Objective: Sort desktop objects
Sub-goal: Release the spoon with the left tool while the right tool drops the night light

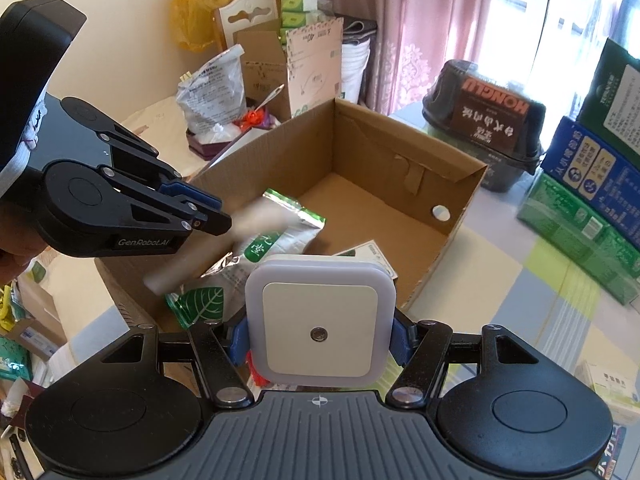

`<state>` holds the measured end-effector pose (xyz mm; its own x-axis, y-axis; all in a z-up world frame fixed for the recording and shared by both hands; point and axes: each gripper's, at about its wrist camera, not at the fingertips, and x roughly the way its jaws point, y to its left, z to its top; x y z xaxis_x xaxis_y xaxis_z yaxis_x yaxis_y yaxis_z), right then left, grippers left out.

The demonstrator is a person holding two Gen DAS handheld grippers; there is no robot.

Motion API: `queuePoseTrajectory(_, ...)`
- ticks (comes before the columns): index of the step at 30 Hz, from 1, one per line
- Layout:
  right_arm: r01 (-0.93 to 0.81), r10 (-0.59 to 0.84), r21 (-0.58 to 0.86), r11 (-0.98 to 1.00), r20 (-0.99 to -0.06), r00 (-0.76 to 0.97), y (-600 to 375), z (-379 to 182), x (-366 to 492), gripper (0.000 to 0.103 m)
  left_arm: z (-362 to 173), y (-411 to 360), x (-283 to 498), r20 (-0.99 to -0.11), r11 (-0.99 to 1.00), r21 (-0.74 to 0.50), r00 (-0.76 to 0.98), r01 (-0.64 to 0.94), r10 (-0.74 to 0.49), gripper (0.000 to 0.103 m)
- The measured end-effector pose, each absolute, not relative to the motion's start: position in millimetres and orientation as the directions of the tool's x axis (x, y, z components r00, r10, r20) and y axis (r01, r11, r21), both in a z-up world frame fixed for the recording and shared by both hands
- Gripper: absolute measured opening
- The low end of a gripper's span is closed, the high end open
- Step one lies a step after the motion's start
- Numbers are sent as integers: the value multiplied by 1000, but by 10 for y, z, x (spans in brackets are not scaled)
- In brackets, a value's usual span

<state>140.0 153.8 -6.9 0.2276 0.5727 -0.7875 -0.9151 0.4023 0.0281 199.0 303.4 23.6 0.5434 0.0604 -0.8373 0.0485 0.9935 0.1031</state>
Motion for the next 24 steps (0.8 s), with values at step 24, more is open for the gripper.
queuePoseTrajectory(24,-909,626,57,413,-743,237,1461,22,1446,74,228,3113,1762,-839,992,118,538,33,82,15)
